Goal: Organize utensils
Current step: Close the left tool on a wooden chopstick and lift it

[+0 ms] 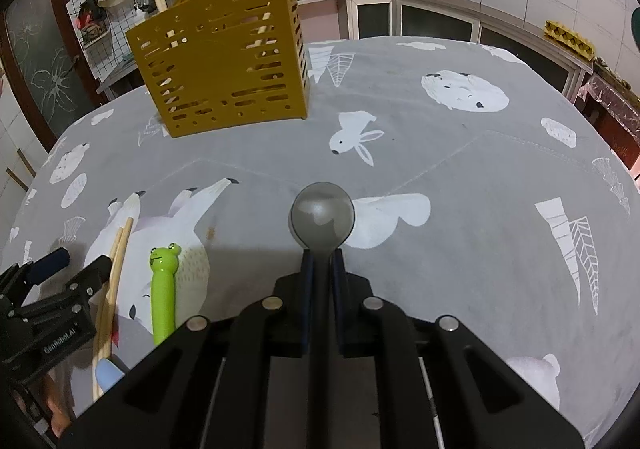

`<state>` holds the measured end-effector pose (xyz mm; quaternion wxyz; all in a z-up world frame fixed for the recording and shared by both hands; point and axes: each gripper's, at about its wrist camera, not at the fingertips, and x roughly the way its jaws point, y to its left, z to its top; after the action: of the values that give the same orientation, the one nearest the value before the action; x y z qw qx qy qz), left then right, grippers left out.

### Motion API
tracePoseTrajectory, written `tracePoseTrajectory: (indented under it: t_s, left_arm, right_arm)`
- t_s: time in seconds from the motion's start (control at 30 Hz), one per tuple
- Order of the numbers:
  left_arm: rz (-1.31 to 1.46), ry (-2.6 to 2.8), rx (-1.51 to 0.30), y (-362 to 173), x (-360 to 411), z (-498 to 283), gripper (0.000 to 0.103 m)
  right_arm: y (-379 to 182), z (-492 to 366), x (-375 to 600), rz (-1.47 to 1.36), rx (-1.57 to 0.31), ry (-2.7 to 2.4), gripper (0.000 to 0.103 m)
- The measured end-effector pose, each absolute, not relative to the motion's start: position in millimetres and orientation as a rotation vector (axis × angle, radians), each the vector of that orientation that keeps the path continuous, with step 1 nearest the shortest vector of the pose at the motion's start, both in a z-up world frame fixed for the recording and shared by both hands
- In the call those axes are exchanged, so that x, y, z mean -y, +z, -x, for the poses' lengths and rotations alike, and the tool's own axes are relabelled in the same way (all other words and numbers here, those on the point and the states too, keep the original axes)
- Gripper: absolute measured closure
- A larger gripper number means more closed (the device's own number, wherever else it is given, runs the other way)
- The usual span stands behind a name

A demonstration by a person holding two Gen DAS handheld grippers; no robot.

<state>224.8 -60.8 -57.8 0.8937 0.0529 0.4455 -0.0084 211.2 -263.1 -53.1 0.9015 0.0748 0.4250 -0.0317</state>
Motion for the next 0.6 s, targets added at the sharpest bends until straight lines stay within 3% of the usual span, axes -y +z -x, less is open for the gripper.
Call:
tracePoseTrajectory:
  t_s: [0.1, 0.2, 0.37, 0.6]
  left_arm:
    - [-0.124, -0.010, -0.940, -61.6, 67.5, -228.5, 0.029]
    - [-0.098, -0.023, -0.961, -60.4, 69.8, -237.9, 0.038]
    - [-0.104, -0.073, -0.990, -56.1, 80.8, -243.8, 0.073]
    - [-0.074, -0.088, -1.008, -55.0, 82.1, -252.9, 0.094]
  right_arm:
    - [-53.6, -211.6, 263.6, -0.160, -0.881, -0.066, 0.094]
    - [-53.8, -214.2, 262.8, -0.161, -0.884, -0.072, 0.094]
    - [-52.6, -221.0, 262.0, -0.155, -0.909, -0.075, 0.093]
    - [-50.1, -231.9, 260.7, -0.131, -0.969, -0.072, 0.093]
